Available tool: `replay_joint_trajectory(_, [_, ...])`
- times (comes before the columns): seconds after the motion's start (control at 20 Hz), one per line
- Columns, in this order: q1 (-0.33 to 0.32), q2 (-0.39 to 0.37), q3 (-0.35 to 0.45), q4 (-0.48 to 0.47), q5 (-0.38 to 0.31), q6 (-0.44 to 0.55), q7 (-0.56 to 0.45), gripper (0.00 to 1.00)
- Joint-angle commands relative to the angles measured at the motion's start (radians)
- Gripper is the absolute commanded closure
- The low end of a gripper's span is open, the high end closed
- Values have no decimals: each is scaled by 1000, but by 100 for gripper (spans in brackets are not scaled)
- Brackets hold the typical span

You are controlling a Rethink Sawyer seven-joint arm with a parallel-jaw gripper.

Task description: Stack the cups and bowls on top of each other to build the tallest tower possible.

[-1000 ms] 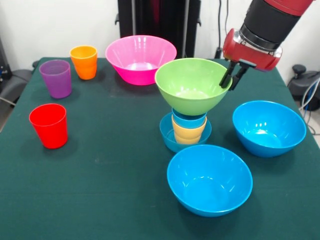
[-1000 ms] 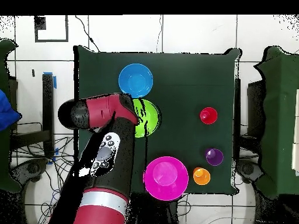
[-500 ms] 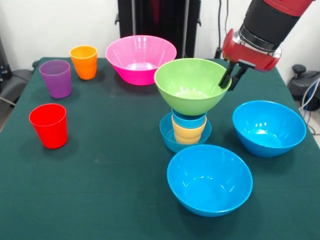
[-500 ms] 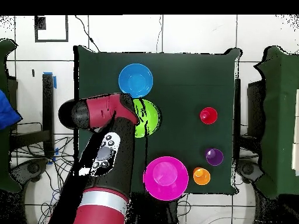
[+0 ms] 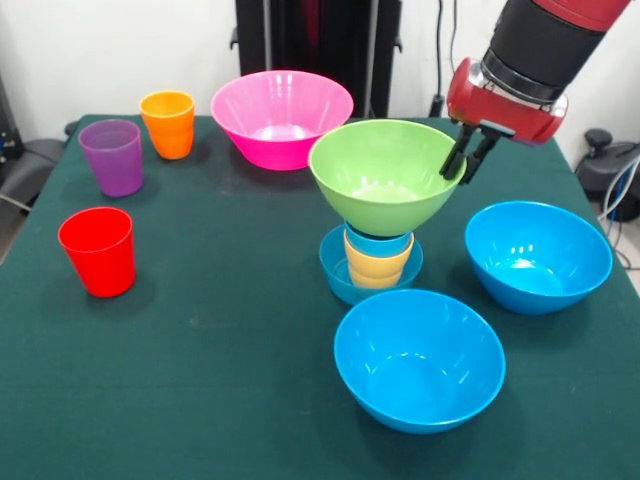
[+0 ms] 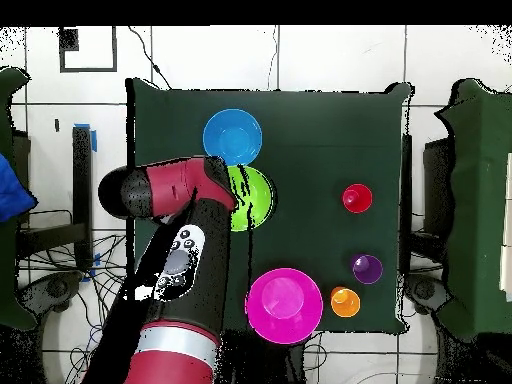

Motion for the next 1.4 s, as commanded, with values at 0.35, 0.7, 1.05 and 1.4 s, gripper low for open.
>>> replay_joint_trajectory(0.35, [22, 43, 34, -40, -60, 4, 62, 100])
replay_joint_trajectory(0.7, [15, 42, 36, -35, -57, -2, 58, 100])
replay_joint_trajectory(1.05, [12, 31, 33, -8, -72, -37, 46, 100])
replay_joint_trajectory(1.4, [11, 36, 33, -25, -75, -33, 37, 100])
